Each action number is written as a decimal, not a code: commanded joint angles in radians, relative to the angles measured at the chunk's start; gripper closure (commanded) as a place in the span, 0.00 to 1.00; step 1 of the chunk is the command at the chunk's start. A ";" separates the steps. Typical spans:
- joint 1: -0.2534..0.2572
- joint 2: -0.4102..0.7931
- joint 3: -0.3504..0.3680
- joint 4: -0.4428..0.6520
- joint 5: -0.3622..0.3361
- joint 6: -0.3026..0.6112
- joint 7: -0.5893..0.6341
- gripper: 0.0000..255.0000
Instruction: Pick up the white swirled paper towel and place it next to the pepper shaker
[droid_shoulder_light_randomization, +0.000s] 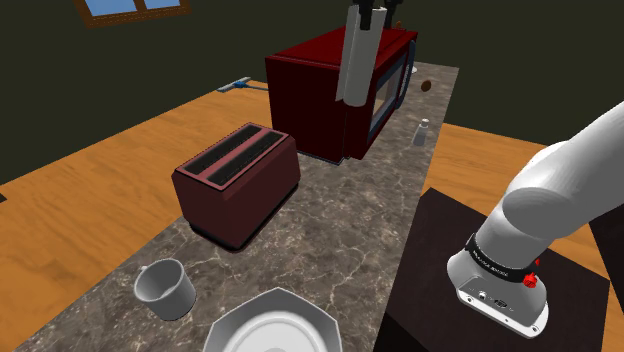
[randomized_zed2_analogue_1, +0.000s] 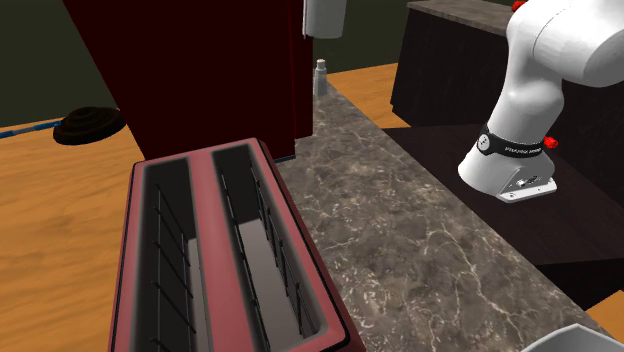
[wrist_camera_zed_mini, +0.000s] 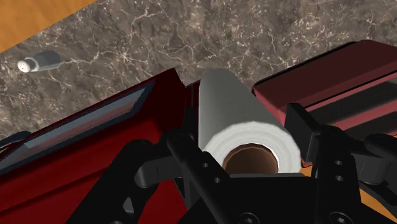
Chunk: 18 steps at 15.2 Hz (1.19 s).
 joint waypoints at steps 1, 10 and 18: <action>-0.016 -0.013 -0.034 -0.028 -0.014 0.011 -0.054 1.00; -0.091 0.026 -0.188 0.015 -0.076 -0.003 -0.286 1.00; -0.159 0.137 -0.326 0.135 -0.105 -0.016 -0.496 1.00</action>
